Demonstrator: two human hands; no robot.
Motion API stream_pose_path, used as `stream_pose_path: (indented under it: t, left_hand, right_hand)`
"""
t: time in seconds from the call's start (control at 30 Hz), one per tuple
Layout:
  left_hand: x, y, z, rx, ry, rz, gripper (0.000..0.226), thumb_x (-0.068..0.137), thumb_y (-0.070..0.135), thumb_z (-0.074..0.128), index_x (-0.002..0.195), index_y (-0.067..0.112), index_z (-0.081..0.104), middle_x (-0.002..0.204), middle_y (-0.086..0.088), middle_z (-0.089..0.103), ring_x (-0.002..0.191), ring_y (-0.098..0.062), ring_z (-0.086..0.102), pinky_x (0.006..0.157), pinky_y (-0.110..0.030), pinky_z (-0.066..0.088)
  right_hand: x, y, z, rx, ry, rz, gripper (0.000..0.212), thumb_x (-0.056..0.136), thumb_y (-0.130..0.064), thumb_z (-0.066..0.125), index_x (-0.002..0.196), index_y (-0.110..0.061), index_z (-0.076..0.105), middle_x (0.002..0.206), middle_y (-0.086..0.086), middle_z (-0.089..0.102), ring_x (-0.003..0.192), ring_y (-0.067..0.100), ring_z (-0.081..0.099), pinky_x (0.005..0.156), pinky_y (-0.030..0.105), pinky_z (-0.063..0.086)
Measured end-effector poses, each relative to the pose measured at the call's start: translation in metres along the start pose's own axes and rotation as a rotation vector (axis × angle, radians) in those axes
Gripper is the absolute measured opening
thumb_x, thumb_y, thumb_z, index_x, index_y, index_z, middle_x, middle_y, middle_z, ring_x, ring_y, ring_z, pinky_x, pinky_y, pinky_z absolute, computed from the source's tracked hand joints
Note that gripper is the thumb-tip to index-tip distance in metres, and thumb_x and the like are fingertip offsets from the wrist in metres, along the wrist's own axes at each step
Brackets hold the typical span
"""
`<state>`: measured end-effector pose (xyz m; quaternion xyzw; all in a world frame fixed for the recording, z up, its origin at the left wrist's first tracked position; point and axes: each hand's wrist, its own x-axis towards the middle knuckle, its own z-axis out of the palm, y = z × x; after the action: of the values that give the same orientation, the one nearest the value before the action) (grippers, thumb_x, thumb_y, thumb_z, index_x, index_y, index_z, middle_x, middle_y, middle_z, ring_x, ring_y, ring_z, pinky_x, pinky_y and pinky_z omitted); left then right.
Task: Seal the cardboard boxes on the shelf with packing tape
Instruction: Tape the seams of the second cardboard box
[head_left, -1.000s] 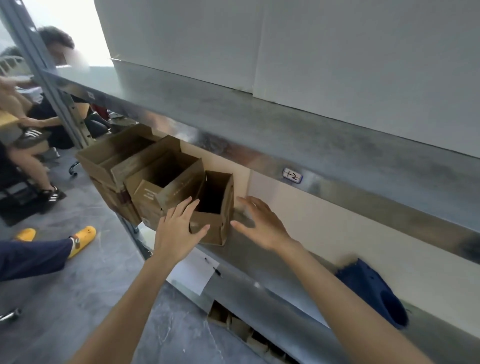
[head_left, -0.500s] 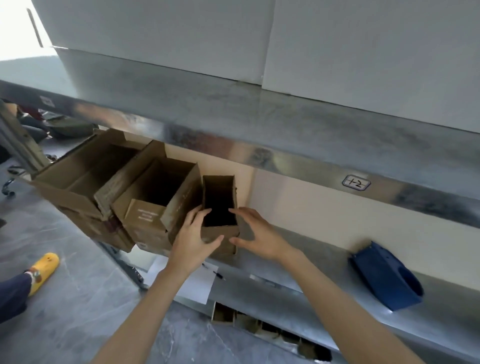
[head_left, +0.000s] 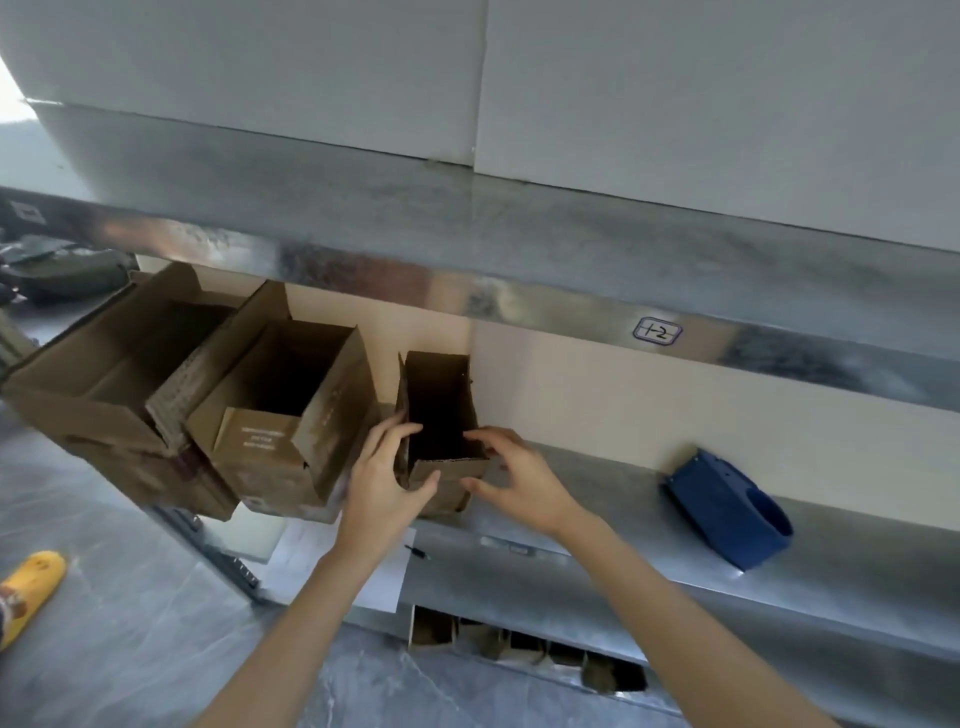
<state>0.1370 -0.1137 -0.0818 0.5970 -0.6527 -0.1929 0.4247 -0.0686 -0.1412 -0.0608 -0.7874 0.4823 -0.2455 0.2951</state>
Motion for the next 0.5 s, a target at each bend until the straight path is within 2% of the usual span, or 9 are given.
stream_pose_path:
  t: [0.13,0.27,0.37,0.5]
  left_hand:
    - [-0.009,0.011,0.009,-0.053,-0.008,0.011,0.054,0.077,0.019,0.084,0.126,0.018,0.061,0.132,0.006,0.053,0.122,-0.008,0.05,0.096,-0.045,0.054]
    - [-0.01,0.022,0.023,-0.082,-0.075,0.04,0.053,0.076,0.019,0.084,0.123,0.02,0.061,0.125,0.008,0.056,0.118,-0.008,0.052,0.103,-0.038,0.049]
    - [-0.006,0.037,0.038,-0.101,-0.149,0.064,0.052,0.075,0.019,0.084,0.122,0.021,0.061,0.121,0.01,0.057,0.114,-0.004,0.052,0.102,-0.032,0.048]
    - [0.003,0.053,0.052,-0.134,-0.26,0.093,0.053,0.077,0.02,0.083,0.124,0.026,0.059,0.123,0.016,0.055,0.116,0.0,0.049,0.101,-0.032,0.048]
  right_hand:
    - [-0.018,0.003,-0.006,-0.016,0.042,0.011,0.056,0.09,-0.033,0.068,0.141,-0.024,0.048,0.14,0.0,0.05,0.121,0.012,0.051,0.102,0.028,0.045]
    - [-0.04,0.009,-0.02,-0.053,0.068,0.028,0.053,0.09,-0.033,0.068,0.139,-0.025,0.05,0.137,-0.001,0.051,0.12,0.012,0.052,0.102,0.027,0.045]
    - [-0.058,0.019,-0.035,-0.078,0.091,0.07,0.052,0.089,-0.033,0.069,0.138,-0.027,0.05,0.135,-0.001,0.049,0.117,0.012,0.053,0.102,0.03,0.046]
    - [-0.078,0.032,-0.053,-0.096,0.123,0.126,0.053,0.089,-0.031,0.069,0.138,-0.028,0.049,0.135,-0.002,0.047,0.113,0.009,0.054,0.1,0.027,0.047]
